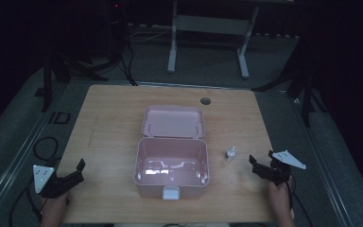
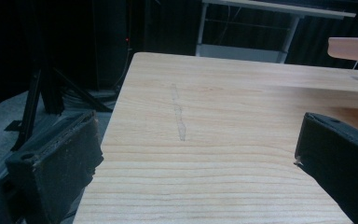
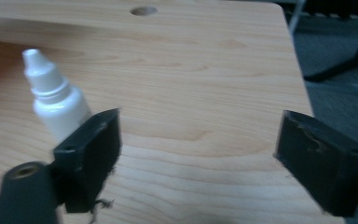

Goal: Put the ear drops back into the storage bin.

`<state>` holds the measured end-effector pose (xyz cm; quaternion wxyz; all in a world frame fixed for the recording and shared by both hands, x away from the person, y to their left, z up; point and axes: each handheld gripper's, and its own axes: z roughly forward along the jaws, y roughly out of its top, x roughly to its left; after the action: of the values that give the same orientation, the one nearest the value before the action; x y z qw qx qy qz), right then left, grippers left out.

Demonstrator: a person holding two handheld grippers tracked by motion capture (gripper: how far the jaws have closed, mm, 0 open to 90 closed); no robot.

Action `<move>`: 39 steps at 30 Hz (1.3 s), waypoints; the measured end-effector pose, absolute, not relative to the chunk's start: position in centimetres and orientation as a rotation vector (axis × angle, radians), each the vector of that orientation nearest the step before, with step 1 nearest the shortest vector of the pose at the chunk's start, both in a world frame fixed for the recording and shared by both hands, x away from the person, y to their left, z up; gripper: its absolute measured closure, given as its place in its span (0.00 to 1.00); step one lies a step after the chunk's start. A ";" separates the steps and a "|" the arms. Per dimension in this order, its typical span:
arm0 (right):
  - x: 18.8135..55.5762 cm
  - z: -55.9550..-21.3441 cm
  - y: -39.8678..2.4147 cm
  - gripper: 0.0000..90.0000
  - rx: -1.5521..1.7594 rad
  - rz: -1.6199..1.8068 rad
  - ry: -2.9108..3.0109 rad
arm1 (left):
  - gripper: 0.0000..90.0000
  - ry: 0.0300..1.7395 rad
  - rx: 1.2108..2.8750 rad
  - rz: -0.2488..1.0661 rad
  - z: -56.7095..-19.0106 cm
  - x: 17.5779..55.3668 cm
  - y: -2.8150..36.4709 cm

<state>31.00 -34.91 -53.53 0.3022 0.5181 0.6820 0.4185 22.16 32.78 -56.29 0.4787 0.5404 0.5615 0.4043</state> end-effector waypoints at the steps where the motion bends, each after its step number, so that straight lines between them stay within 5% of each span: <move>1: 31.1 -53.3 -35.0 0.16 1.382 1.085 1.842 | 0.01 1.371 1.319 0.987 -56.3 22.2 32.8; 39: 33.4 -50.9 -34.1 0.13 1.505 0.395 2.623 | 0.01 1.371 1.319 0.981 -56.3 22.2 32.8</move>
<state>33.35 -34.14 -50.89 0.0460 0.4930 0.8591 0.1293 22.16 32.84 -56.28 0.4799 0.5407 0.5619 0.4020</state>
